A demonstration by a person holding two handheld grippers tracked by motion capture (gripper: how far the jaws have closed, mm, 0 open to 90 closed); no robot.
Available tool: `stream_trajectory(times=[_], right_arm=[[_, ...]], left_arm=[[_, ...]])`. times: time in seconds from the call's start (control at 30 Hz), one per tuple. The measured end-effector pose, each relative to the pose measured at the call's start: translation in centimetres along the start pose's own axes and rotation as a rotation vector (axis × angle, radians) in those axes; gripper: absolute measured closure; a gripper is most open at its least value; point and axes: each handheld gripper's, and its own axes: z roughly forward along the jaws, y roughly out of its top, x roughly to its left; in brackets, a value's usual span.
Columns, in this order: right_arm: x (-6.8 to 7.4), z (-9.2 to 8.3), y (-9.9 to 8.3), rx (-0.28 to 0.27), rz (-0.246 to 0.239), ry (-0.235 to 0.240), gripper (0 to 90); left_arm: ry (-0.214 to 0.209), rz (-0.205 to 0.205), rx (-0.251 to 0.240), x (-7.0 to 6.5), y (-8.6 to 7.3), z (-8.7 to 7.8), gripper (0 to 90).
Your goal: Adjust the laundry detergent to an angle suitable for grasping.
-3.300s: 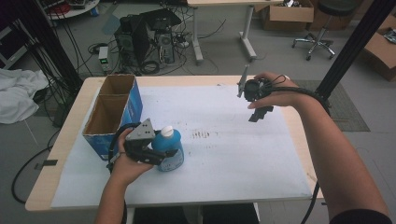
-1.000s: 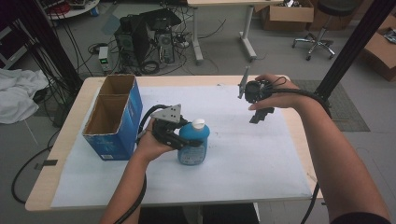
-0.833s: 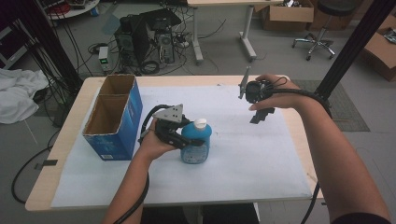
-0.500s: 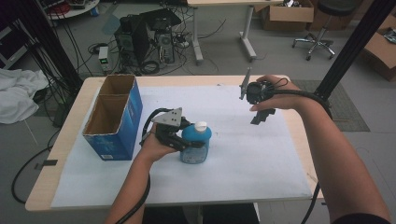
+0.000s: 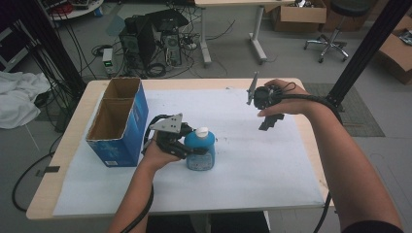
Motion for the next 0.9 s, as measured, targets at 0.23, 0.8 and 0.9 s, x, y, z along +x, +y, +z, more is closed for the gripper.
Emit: stream_trajectory(times=[0.23, 0.8, 0.9], right_arm=[[0.0, -0.2, -0.4, -0.004, 0.006, -0.004, 15.9], [0.1, -0.2, -0.6, -0.01, 0.005, -0.002, 15.9], [0.1, -0.2, -0.6, -0.009, 0.003, -0.004, 15.9]], left_arm=[[0.013, -0.011, 0.008, 0.0, 0.1, 0.0, 39.3], [0.04, -0.029, 0.022, -0.8, 0.3, -0.9, 29.6], [0.048, -0.031, 0.022, -0.9, 0.4, -1.4, 28.1]])
